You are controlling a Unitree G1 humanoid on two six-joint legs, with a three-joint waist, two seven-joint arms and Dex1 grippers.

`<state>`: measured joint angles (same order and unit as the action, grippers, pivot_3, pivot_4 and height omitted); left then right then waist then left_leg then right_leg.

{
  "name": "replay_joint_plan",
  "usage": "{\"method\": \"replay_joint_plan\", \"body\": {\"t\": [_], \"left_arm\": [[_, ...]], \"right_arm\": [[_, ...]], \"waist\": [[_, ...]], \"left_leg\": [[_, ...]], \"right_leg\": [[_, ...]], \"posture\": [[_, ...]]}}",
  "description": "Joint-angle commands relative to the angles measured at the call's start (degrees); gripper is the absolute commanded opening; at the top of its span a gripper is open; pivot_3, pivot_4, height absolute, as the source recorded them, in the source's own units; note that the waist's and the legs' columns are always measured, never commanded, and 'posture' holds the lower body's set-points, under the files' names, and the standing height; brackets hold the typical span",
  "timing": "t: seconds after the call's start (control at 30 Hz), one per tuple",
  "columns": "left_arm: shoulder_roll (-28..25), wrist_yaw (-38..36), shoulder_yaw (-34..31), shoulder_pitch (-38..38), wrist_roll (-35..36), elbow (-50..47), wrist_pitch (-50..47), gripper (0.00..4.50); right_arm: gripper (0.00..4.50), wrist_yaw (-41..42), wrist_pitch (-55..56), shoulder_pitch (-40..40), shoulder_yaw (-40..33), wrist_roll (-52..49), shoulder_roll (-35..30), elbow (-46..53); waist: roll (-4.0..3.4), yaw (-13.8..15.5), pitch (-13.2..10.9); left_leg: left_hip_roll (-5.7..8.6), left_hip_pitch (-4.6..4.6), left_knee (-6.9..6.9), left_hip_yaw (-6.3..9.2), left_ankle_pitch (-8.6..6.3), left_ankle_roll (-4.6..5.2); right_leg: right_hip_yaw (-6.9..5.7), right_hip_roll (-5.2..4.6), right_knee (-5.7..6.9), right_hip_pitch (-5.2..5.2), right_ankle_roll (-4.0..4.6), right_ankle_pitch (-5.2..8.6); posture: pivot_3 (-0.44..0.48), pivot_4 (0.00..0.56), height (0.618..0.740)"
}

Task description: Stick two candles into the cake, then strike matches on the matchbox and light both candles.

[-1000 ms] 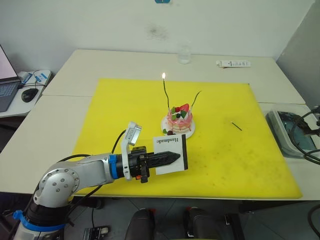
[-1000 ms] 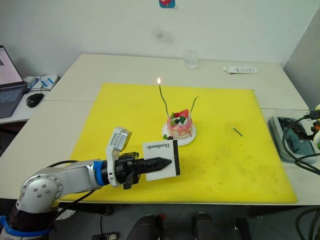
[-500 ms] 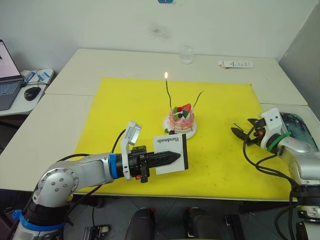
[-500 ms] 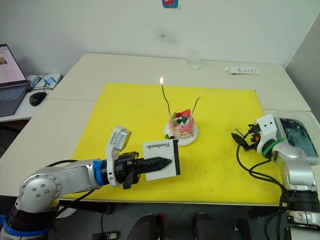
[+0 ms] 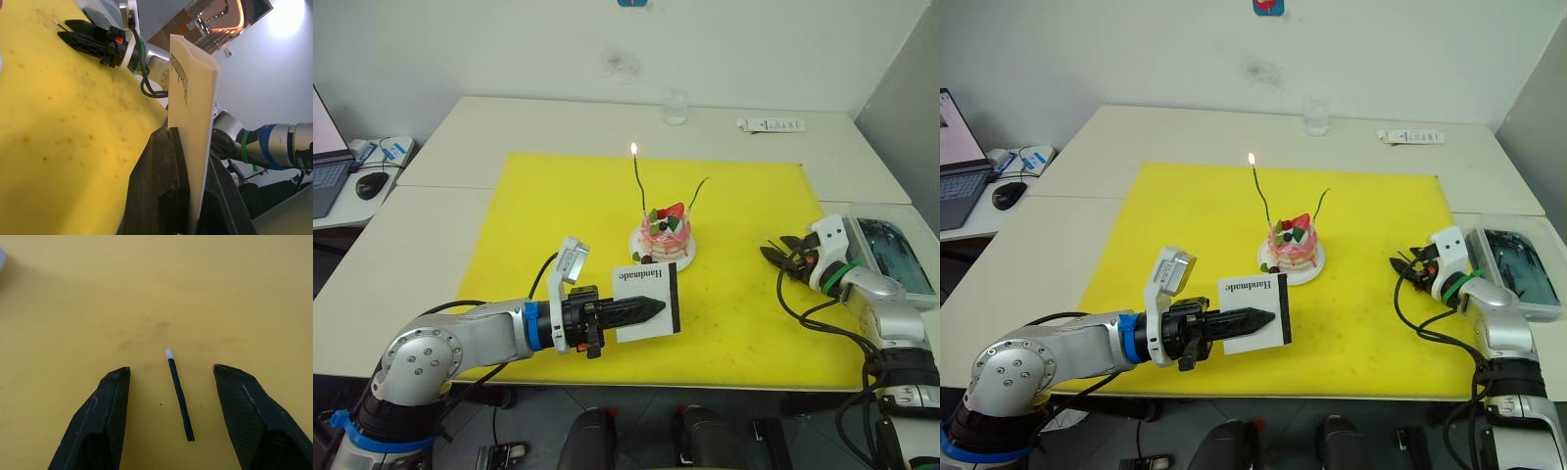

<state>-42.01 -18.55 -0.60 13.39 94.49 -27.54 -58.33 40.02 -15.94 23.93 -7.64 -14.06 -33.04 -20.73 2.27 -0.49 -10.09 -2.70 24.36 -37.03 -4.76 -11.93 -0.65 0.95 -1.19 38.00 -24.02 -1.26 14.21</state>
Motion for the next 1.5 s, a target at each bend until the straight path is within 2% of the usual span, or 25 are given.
{"method": "replay_joint_plan", "body": {"t": [0.03, 0.07, 0.17, 0.37, 0.5, 0.63, 0.83, 0.97, 1.1, 1.3, 1.5], "left_arm": [[-0.5, -0.23, -1.11, 1.03, 1.7, -1.91, 0.37, 0.0], [-0.48, -0.22, -1.09, 1.08, 1.71, -1.86, 0.35, 0.0], [-0.34, -0.12, -0.91, 1.24, 1.68, -1.83, 0.32, 0.0], [-0.11, 0.17, -0.74, 1.34, 1.66, -1.77, 0.4, 0.0], [0.22, 0.66, -0.78, 1.11, 1.32, -1.82, 0.76, 0.0], [0.57, 0.92, -0.79, 1.1, 1.12, -1.72, 0.96, 0.0], [2.61, 3.96, -0.31, 3.39, 0.35, 2.49, 1.27, 0.0], [5.54, 6.79, 0.88, 5.6, -2.87, 5.7, 1.44, 0.0], [6.9, 6.97, 0.56, 6.21, -3.55, 6.64, 0.57, 0.0], [5.15, 4.77, -0.32, 3.65, -4.7, 5.39, -0.83, 0.0], [7.02, 5.79, 0.14, 5.51, -6.69, 7.17, -0.56, 0.0]], "right_arm": [[2.81, 0.27, 0.82, 1.32, 0.71, 1.17, -0.14, -1.22], [2.81, 0.35, 0.89, 1.33, 1.07, 1.55, -0.24, -1.66], [2.17, 0.81, 0.45, 1.35, 1.27, 1.58, -0.06, -2.31], [0.03, 1.04, 0.46, 1.14, 1.4, 2.26, 0.03, -3.32], [0.03, 0.74, -0.38, 0.76, 0.56, 1.41, 0.16, -2.28], [0.03, 1.39, -2.55, -1.81, -1.08, -0.58, -1.07, 5.01], [0.03, 8.07, -11.15, -4.17, 5.07, -2.89, -8.16, 33.14], [0.03, 6.75, -21.18, -1.22, 7.33, -8.19, -7.73, 46.22], [0.03, 4.87, -25.49, -1.92, 7.33, -10.22, -6.9, 50.05], [0.03, 5.58, -24.74, -6.99, 6.43, -11.92, -7.64, 52.47], [0.03, 7.67, -21.63, -4.53, 10.02, -9.59, -10.97, 56.29]], "waist": [[0.0, 0.0, 0.0], [0.0, 0.0, 0.0], [-0.01, -0.03, 0.01], [0.0, -0.01, 0.01], [0.0, 0.0, 0.01], [0.0, 0.04, 0.01], [-0.11, 0.02, -0.06], [-0.11, -0.03, -0.06], [-0.05, 0.28, -0.04], [-0.01, 0.45, -0.02], [-0.01, 0.33, -0.02]], "left_leg": [[0.0, -0.01, 0.0, -0.01, 0.0, 0.0], [0.0, -0.01, 0.0, -0.01, 0.0, 0.0], [0.0, -0.05, -0.01, -0.01, 0.0, 0.0], [0.0, -0.48, 0.01, 0.0, 0.0, 0.0], [0.0, -0.53, 0.0, 0.01, 0.0, 0.0], [-0.01, -0.52, 0.02, 0.03, 0.0, 0.0], [-0.06, -0.47, 0.13, 0.07, 0.0, -0.01], [-0.1, -0.52, 0.12, 0.14, -0.01, -0.02], [-0.05, -0.46, 0.1, 0.16, -0.01, -0.02], [0.04, -0.26, 0.11, 0.04, -0.04, 0.03], [-0.04, -0.37, 0.1, 0.16, -0.02, 0.01]], "right_leg": [[0.01, 0.0, 0.0, 0.0, 0.0, -0.01], [0.01, 0.0, 0.0, 0.01, 0.0, -0.01], [0.02, 0.0, 0.0, 0.03, 0.0, -0.03], [0.0, -0.03, -0.06, 0.48, 0.04, -0.01], [0.0, -0.05, -0.05, 0.54, 0.32, 0.15], [0.01, -0.05, -0.05, 0.54, 0.33, 0.17], [-0.01, -0.03, -0.02, 0.43, 0.13, 0.12], [-0.05, 0.02, 0.01, 0.46, 0.14, 0.12], [-0.04, -0.04, -0.06, 0.49, 0.14, 0.12], [-0.04, -0.18, -0.31, 0.43, 0.34, 0.22], [-0.08, -0.1, -0.11, 0.42, 0.4, 0.27]], "posture": [[0.0, 0.15, 0.74], [0.0, 0.15, 0.74], [0.0, 0.15, 0.74], [0.0, 0.15, 0.74], [0.0, 0.15, 0.74], [0.0, 0.15, 0.74], [0.0, 0.15, 0.74], [0.0, 0.15, 0.74], [0.0, 0.15, 0.74], [0.0, 0.15, 0.74], [0.0, 0.15, 0.74]]}}
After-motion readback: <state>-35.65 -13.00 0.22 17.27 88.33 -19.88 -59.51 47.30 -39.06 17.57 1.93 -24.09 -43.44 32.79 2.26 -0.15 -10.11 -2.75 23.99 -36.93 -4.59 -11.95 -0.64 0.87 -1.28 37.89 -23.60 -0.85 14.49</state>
